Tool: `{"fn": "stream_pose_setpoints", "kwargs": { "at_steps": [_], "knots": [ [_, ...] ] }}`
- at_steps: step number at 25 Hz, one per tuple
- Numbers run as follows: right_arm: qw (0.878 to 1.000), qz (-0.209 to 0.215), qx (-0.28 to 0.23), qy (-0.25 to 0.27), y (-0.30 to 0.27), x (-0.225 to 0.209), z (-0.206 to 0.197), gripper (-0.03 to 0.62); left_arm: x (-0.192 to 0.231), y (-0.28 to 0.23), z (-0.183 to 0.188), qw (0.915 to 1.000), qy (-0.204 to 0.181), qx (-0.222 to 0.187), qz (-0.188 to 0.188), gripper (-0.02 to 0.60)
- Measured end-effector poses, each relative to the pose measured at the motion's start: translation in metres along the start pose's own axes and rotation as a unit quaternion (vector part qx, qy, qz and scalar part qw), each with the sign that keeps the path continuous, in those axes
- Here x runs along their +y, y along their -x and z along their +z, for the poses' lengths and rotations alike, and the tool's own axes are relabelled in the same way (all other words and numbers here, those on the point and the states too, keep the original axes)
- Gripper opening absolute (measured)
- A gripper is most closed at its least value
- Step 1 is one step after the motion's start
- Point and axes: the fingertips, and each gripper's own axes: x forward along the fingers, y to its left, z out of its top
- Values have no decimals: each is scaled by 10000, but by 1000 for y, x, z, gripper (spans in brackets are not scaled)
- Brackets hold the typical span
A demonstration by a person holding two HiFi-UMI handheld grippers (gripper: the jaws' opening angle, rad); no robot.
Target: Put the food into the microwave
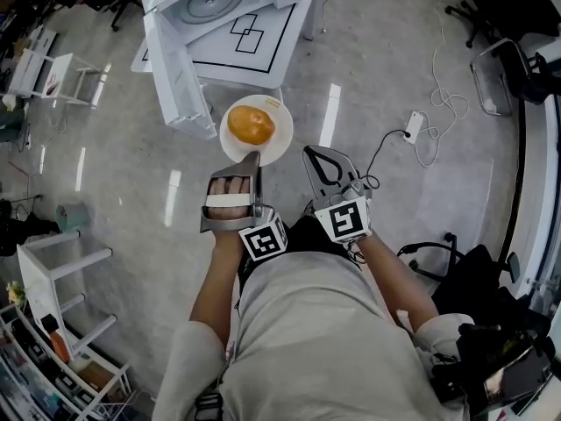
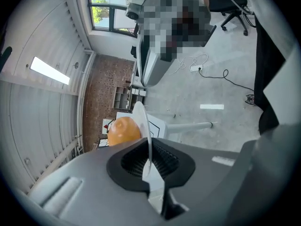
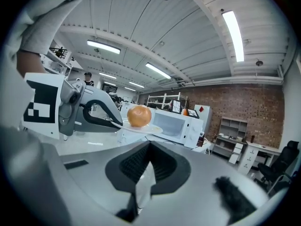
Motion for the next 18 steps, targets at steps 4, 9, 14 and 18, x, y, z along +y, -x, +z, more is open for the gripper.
{"fn": "stream_pose_setpoints", "kwargs": {
  "at_steps": [4, 9, 14, 18],
  "knots": [
    [9999, -30, 26, -96, -3, -22, -8, 11, 3, -16, 11, 9999, -7, 72, -81, 22],
    [9998, -10, -35, -197, -23, -51, -15, 11, 13, -49, 20, 9998, 46, 125, -129, 23],
    [9998, 44, -8, -170, -51, -79, -21, 11, 25, -90, 21, 9996, 122, 195, -146, 23],
    [9999, 101, 25, -132, -85, -106, -18, 11, 43, -129, 10, 9989, 277, 343, -153, 23]
  ]
}}
